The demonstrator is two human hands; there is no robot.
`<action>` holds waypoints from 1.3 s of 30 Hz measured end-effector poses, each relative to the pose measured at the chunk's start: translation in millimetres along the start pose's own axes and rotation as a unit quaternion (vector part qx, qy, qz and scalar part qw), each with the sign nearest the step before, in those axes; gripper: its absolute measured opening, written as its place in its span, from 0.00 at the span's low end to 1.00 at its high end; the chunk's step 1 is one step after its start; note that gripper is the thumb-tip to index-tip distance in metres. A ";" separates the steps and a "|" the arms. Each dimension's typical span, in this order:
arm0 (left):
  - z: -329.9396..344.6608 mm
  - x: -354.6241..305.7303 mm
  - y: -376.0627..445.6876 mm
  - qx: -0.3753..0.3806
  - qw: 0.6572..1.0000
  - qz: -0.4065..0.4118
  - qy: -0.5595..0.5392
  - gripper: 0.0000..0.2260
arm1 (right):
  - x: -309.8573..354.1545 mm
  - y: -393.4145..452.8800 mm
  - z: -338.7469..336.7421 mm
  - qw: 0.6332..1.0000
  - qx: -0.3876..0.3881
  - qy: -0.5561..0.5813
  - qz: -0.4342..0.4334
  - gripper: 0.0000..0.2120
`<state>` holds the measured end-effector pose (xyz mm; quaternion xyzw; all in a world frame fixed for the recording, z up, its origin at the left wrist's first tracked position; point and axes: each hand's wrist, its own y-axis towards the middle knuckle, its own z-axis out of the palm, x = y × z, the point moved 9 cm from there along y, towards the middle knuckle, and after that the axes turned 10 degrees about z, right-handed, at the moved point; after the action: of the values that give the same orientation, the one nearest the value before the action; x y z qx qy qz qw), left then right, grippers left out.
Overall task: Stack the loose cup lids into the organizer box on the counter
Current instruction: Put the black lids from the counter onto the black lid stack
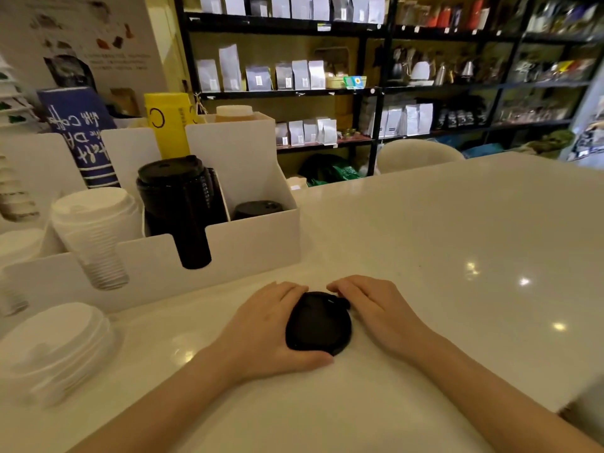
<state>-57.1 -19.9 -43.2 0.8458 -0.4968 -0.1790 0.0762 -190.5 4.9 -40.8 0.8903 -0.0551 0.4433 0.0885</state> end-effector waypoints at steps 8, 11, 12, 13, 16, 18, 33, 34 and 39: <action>-5.6 2.7 -1.0 -0.037 0.998 -0.022 -0.048 0.41 | 0.4 -1.2 1.1 1.000 0.011 0.013 -0.003 0.22; -10.6 6.6 -3.3 -0.071 0.992 -0.043 -0.095 0.43 | 2.2 -0.6 0.8 0.998 0.007 0.058 0.006 0.18; -14.4 7.1 -3.9 -0.091 0.989 -0.046 -0.111 0.43 | 3.9 0.0 1.1 0.997 0.003 0.070 0.010 0.17; -18.6 7.2 -4.3 -0.110 0.985 -0.046 -0.122 0.43 | 5.9 0.8 1.5 0.996 0.000 0.085 0.015 0.16; -32.8 8.5 -5.2 -0.161 0.978 -0.045 -0.126 0.40 | 20.0 3.8 -0.8 0.990 -0.015 0.140 0.011 0.14; -45.4 10.1 -5.8 -0.201 0.971 -0.044 -0.125 0.38 | 37.6 8.2 -6.7 0.988 -0.032 0.149 -0.014 0.13; -182.2 50.1 -35.2 -0.426 0.895 -0.074 -0.109 0.34 | 189.3 61.9 -5.6 0.958 -0.044 0.224 -0.175 0.14; -187.9 54.9 -38.3 -0.440 0.887 -0.077 -0.116 0.35 | 195.6 65.4 -3.2 0.953 -0.045 0.240 -0.181 0.13; -211.7 80.3 -52.8 -0.515 0.840 -0.097 -0.142 0.29 | 216.3 85.4 19.0 0.940 -0.027 0.280 -0.195 0.14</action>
<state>101.5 -73.8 118.1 0.6939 -0.2534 -0.5337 0.4117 -60.7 -86.8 130.0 0.7208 0.1345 0.6469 0.2095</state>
